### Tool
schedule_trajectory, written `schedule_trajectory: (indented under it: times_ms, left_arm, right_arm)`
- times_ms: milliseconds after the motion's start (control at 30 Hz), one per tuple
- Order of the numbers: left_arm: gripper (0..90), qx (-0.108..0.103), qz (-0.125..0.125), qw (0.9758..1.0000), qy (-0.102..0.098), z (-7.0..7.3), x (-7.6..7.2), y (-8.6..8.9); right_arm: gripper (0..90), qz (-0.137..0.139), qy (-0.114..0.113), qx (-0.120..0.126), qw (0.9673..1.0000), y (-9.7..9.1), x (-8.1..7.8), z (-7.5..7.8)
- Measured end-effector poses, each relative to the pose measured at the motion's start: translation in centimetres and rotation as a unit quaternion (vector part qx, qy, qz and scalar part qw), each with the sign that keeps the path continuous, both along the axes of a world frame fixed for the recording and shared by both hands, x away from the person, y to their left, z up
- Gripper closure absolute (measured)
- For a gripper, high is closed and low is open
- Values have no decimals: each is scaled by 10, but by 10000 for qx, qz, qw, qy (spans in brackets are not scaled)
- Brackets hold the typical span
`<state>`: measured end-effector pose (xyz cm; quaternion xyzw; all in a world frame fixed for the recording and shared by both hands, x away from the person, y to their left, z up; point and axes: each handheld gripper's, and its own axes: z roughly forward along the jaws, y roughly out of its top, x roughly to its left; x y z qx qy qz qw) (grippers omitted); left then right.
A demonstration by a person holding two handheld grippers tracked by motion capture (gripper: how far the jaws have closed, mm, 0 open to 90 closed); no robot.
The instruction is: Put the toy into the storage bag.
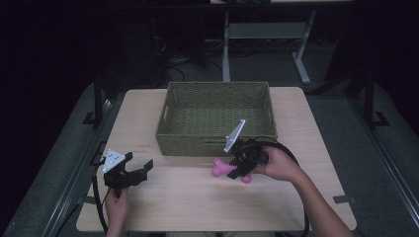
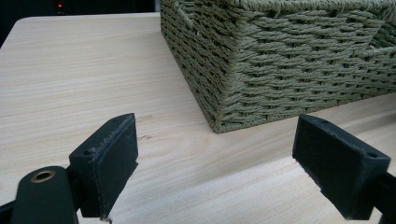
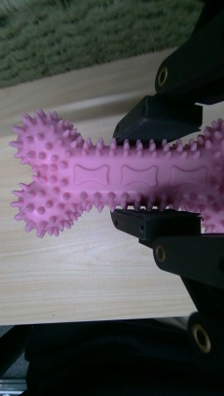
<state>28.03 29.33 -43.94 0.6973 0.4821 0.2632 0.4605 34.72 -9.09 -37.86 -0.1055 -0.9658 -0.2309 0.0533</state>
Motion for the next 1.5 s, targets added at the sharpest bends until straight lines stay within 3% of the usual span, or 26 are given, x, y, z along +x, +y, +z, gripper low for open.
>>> schedule_trajectory:
  times_ms: [633, 1500]
  left_arm:
    - [137, -14, 18, 10000, -10, 0, 0, 0]
    - [137, -16, 26, 10000, -8, 0, 0, 1]
  right_arm:
    - [578, -82, -110, 240, 9996, -11, 21, 42]
    - [578, -91, -163, 256, 9995, -11, 51, 76]
